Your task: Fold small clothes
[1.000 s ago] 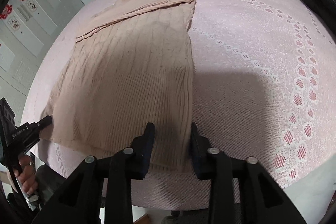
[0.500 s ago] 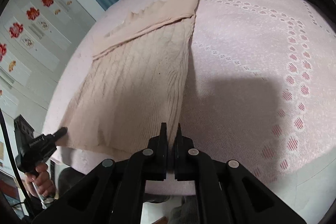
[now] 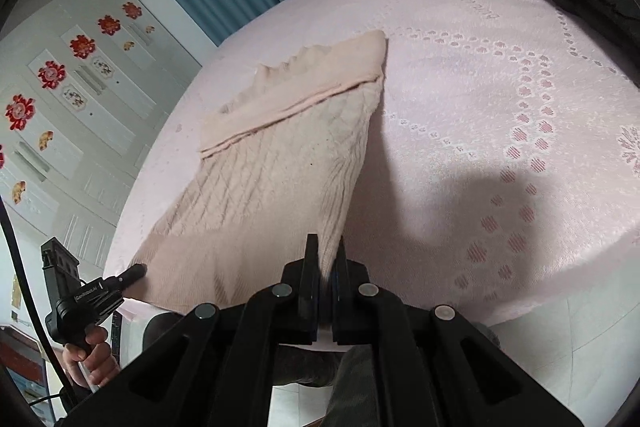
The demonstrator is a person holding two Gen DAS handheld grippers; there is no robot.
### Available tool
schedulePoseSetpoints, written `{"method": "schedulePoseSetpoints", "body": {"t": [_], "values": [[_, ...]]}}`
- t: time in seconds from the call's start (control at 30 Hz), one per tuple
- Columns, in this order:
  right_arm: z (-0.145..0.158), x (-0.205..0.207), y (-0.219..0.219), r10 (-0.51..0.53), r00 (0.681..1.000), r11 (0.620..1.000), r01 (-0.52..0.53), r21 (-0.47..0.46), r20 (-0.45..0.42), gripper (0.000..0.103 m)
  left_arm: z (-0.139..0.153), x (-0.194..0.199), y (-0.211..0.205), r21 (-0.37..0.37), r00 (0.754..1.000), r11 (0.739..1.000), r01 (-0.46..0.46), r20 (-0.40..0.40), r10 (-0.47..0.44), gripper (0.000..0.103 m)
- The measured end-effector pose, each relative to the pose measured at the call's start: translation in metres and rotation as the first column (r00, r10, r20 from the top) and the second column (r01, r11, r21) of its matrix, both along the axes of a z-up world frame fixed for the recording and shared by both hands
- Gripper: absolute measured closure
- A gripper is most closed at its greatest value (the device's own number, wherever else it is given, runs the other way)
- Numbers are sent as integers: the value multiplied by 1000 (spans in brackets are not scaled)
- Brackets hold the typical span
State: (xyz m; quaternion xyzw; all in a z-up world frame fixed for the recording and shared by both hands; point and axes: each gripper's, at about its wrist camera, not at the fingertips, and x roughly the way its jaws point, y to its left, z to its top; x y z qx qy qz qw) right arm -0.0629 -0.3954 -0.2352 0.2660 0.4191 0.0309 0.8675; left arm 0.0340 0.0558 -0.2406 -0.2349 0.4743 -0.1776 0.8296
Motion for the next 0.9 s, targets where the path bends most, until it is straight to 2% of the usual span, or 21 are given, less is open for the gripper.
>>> {"method": "schedulePoseSetpoints", "body": {"t": [0.27, 0.47, 0.67, 0.9], "values": [[22, -31, -3, -17, 998, 998, 14, 61, 53, 99, 28, -24, 10, -9, 999, 1000, -8, 48, 8, 97], [40, -30, -3, -39, 996, 995, 32, 90, 78, 99, 41, -18, 8, -11, 998, 1000, -9, 62, 10, 97], [48, 3, -9, -63, 995, 989, 52, 135, 79, 99, 49, 16, 4, -5, 999, 1000, -23, 43, 23, 96], [53, 69, -15, -88, 993, 984, 74, 162, 82, 99, 56, 79, -1, 10, 997, 997, -72, 16, 72, 96]]}}
